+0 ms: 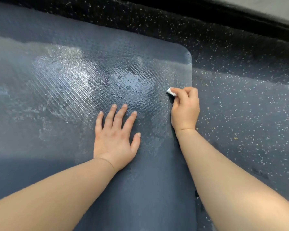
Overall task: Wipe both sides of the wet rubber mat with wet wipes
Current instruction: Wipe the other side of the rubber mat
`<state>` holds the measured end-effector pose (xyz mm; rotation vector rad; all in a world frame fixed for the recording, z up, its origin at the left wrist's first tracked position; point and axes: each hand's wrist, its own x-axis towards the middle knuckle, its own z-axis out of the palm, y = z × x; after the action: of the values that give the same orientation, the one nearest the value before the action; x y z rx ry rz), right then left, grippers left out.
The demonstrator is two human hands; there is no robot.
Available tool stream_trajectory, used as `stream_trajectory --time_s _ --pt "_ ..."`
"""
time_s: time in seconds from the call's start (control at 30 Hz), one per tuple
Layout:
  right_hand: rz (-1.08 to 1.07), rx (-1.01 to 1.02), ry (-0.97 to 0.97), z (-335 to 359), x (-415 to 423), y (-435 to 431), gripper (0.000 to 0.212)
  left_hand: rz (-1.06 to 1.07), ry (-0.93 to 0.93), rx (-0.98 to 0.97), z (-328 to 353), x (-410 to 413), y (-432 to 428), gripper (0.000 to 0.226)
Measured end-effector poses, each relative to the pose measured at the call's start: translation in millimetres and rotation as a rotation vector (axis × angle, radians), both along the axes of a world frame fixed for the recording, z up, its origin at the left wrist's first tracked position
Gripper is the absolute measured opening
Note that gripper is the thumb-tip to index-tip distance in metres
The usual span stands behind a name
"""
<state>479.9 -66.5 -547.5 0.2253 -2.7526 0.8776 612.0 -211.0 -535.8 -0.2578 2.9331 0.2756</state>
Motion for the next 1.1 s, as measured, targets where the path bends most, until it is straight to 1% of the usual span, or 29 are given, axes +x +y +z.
stream_trajectory --time_s 0.03,0.1,0.13,0.2,0.27,0.33,0.5,0.63,0.7,0.77,0.87,0.93,1.0,1.07,1.1 --pt "0.005 -0.003 -0.002 1 0 -1 0.022 0.010 0.048 0.039 2 -5 -2 0.061" --pt "0.016 -0.014 -0.001 1 1 -1 0.022 0.044 0.168 0.049 4 -24 -13 0.052" --pt "0.013 -0.017 0.003 1 0 0 0.022 0.062 0.178 0.043 4 -38 -19 0.049" --pt "-0.003 -0.024 0.006 0 -2 0 0.024 0.096 0.149 0.011 3 -67 -33 0.049" --pt "0.000 -0.030 0.014 -2 -1 1 0.024 0.110 0.083 -0.075 -9 -84 -42 0.058" --pt "0.008 -0.022 0.038 -3 -1 1 0.021 0.135 0.078 -0.110 -21 -87 -45 0.062" --pt "-0.023 0.001 0.065 -3 -3 1 0.022 0.141 0.118 -0.074 -18 -88 -43 0.067" --pt "-0.024 0.001 0.010 3 -9 3 0.020 0.128 0.090 -0.053 -14 -86 -44 0.066" --pt "0.045 0.072 -0.050 9 -29 5 0.016 0.126 0.075 -0.053 -12 -86 -44 0.066" --pt "0.091 0.126 -0.104 13 -68 2 0.014 0.126 0.077 -0.055 -12 -87 -45 0.065" --pt "-0.024 0.077 -0.184 15 -143 -6 0.020 0.127 0.115 -0.042 -14 -86 -44 0.062" --pt "-0.087 0.147 -0.171 12 -168 -8 0.017 0.129 0.137 -0.036 -15 -86 -44 0.061" --pt "-0.062 0.180 -0.150 12 -158 -8 0.016 0.129 0.153 -0.028 -15 -86 -44 0.060" --pt "0.038 0.211 -0.083 11 -122 -5 0.019 0.131 0.152 -0.020 -14 -86 -43 0.060" --pt "0.074 0.195 -0.058 12 -104 1 0.018 0.134 0.151 -0.015 -13 -86 -44 0.060"
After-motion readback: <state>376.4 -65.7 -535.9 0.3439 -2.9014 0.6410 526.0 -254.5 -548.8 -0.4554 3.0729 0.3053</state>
